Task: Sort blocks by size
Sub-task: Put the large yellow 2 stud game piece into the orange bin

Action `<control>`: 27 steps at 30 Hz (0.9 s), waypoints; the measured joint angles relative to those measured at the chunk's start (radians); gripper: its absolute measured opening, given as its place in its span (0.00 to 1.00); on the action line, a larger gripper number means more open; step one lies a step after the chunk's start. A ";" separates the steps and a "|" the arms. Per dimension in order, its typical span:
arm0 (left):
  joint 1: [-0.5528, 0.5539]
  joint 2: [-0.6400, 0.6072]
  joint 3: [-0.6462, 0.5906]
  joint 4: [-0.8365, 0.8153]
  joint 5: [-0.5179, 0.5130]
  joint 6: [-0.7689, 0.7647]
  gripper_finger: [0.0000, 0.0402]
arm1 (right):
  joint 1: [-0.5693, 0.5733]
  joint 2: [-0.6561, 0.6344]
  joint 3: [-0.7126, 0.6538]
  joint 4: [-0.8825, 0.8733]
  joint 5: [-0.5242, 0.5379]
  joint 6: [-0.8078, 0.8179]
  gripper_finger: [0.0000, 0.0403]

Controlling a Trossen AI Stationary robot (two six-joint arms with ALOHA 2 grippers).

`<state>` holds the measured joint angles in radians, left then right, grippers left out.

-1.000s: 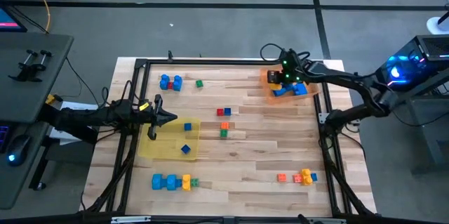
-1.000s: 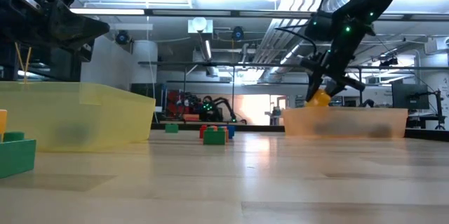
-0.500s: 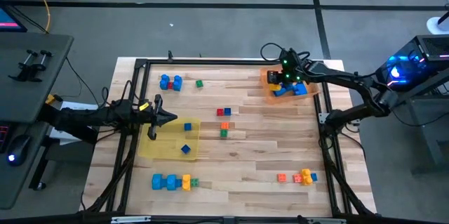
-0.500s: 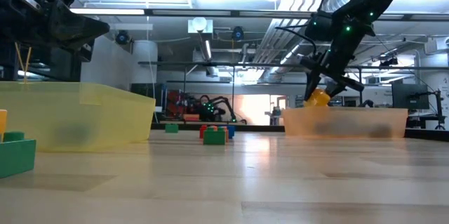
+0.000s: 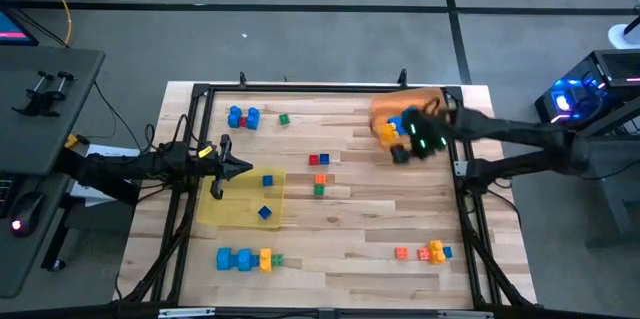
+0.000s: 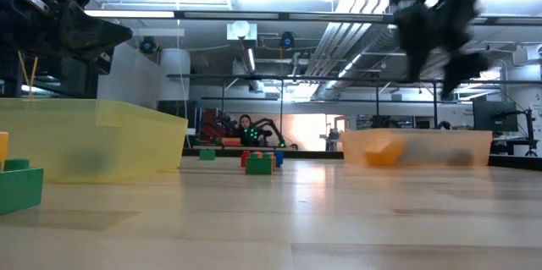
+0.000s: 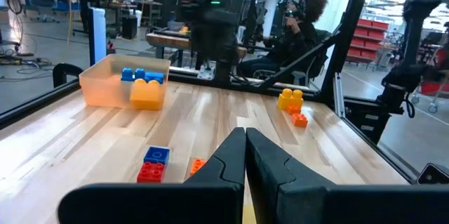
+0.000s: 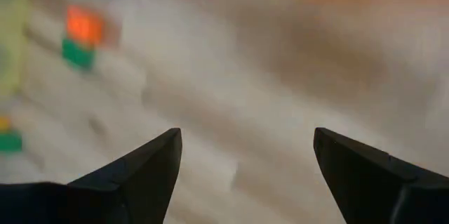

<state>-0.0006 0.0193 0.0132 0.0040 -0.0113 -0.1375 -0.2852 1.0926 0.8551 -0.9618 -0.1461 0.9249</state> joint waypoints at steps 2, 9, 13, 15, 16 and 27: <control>0.000 0.000 0.000 0.000 0.000 0.000 0.00 | 0.178 -0.038 0.000 -0.074 0.024 0.237 0.79; 0.000 0.000 0.000 0.000 0.000 0.000 0.00 | 0.769 0.033 -0.001 -0.135 0.016 0.998 0.79; 0.000 0.000 0.000 0.000 0.000 0.000 0.00 | 0.935 0.134 -0.002 -0.129 -0.093 1.224 0.80; 0.000 0.000 0.000 0.000 0.000 0.000 0.00 | 0.978 0.176 -0.002 -0.110 -0.154 1.272 0.80; 0.000 0.000 0.000 0.000 0.000 0.000 0.00 | 0.992 0.194 -0.002 -0.094 -0.176 1.289 0.80; 0.000 0.000 0.000 0.000 0.000 0.000 0.00 | 1.016 0.255 -0.018 0.022 -0.141 1.319 0.80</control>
<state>-0.0010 0.0194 0.0129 0.0040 -0.0116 -0.1375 0.7313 1.3476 0.8370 -0.9396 -0.2872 2.2440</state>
